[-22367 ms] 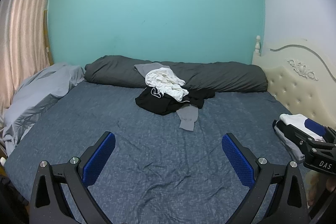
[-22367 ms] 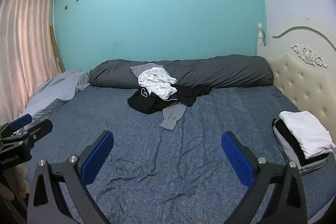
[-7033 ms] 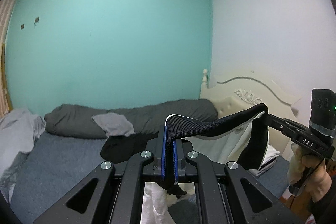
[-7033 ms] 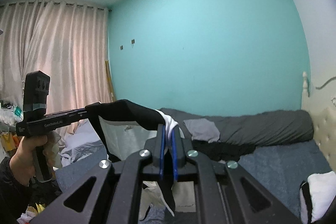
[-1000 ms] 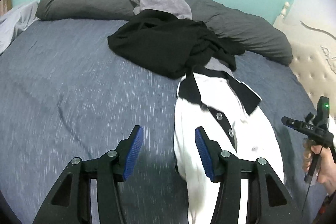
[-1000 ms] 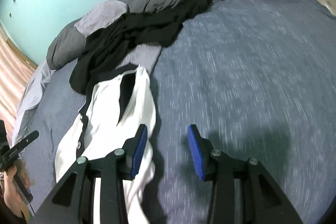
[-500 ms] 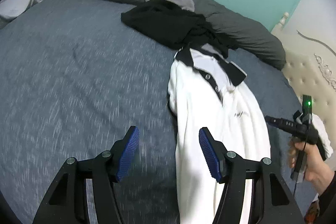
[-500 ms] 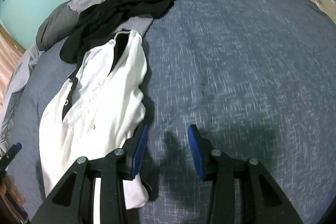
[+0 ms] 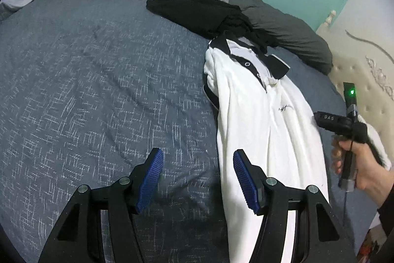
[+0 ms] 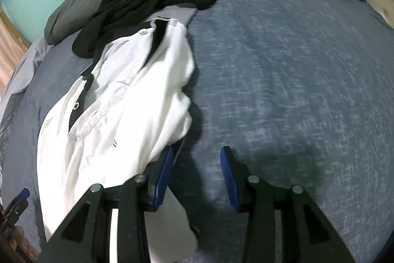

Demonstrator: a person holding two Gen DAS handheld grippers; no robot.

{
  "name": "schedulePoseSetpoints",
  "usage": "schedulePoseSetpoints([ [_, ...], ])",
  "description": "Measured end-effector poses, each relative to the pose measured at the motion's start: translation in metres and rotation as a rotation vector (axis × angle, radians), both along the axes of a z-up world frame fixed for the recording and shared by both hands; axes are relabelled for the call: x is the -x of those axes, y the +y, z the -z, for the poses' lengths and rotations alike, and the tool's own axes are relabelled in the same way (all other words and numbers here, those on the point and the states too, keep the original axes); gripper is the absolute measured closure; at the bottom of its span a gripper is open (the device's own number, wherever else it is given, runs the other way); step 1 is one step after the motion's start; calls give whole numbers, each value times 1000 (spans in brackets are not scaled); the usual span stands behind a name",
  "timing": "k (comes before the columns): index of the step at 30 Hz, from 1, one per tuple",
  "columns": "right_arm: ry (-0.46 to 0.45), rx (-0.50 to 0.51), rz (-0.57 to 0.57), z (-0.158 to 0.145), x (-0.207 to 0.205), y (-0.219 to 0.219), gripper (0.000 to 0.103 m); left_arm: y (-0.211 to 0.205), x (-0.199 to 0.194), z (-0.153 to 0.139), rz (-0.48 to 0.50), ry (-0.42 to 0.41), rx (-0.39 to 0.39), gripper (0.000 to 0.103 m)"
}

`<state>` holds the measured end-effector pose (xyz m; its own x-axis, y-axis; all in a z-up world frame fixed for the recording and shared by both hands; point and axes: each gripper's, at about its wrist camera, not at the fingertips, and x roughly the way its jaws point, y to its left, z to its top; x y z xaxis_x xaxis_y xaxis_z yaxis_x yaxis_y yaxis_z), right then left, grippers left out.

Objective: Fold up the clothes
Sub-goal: 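Move the right gripper to the white polo's black-trimmed edge and grasp it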

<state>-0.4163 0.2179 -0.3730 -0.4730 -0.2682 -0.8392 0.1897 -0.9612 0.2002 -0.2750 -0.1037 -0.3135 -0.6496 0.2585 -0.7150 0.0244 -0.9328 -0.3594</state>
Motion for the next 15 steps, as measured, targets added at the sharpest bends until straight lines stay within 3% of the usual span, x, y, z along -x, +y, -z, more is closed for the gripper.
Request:
schedulePoseSetpoints([
  [10, 94, -5, -159, -12, -8, -54, 72, -9, -4, -2, -25, 26, -12, 39],
  [15, 90, -2, -214, -12, -15, -70, 72, -13, -2, -4, -41, 38, -36, 39],
])
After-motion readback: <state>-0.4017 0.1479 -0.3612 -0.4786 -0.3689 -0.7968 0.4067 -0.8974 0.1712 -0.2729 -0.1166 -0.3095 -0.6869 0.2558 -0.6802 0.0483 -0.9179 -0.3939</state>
